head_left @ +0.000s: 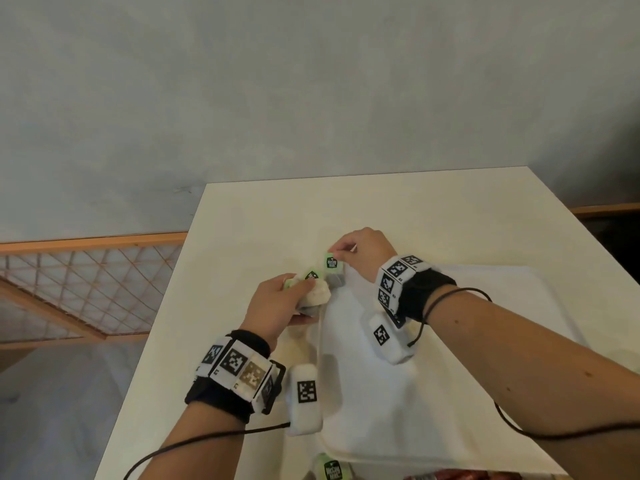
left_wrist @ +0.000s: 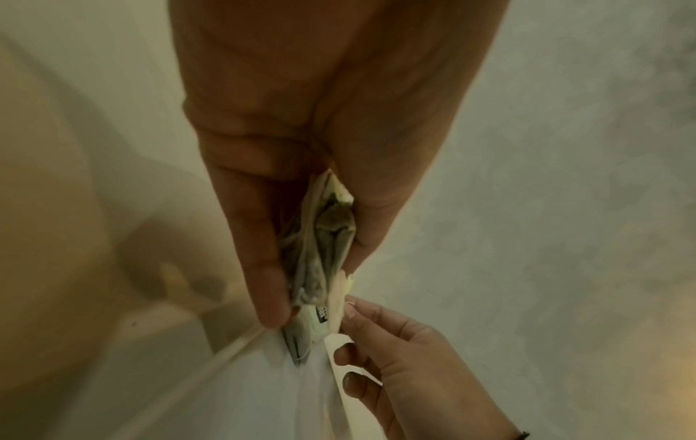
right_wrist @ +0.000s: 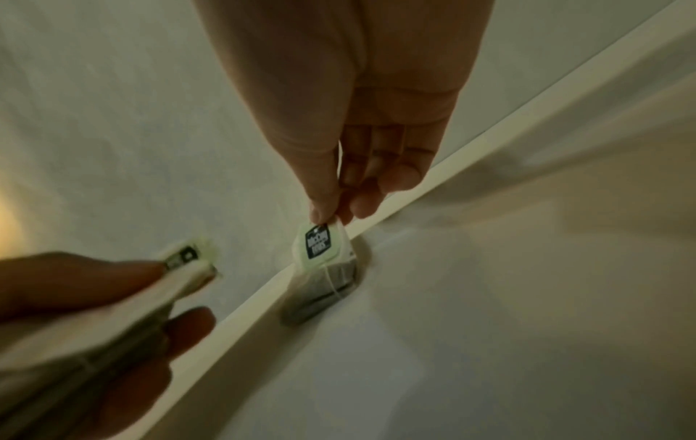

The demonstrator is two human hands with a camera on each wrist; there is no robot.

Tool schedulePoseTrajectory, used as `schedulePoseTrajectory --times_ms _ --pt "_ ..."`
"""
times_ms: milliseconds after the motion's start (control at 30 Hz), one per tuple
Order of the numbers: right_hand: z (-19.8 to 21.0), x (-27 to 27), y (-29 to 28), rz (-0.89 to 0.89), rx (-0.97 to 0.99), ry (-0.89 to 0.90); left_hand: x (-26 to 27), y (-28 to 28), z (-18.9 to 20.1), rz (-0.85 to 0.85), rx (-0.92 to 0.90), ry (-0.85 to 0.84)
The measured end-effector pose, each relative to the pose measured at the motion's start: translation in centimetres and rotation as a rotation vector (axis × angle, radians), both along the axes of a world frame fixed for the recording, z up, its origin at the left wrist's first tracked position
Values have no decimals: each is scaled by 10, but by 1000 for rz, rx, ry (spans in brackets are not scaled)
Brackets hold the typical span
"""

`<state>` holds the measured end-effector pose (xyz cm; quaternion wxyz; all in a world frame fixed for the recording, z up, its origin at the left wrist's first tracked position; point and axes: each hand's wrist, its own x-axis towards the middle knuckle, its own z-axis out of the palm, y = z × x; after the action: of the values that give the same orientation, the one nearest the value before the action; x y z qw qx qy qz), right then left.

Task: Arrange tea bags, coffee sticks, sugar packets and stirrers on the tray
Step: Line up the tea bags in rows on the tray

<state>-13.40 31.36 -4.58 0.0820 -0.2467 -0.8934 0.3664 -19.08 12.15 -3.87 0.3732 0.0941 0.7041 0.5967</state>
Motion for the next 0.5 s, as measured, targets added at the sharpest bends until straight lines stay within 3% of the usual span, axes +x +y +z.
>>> schedulePoseTrajectory --times_ms 133,300,400,500 --pt "2 12 -4 -48 -17 63 8 1 6 -44 63 -31" --pt "26 48 -23 5 -269 144 21 4 18 -97 111 -40" --pt "30 67 -33 57 -286 141 34 6 27 -135 139 -45" --pt "31 80 -35 -17 -311 182 46 8 30 -168 142 -113"
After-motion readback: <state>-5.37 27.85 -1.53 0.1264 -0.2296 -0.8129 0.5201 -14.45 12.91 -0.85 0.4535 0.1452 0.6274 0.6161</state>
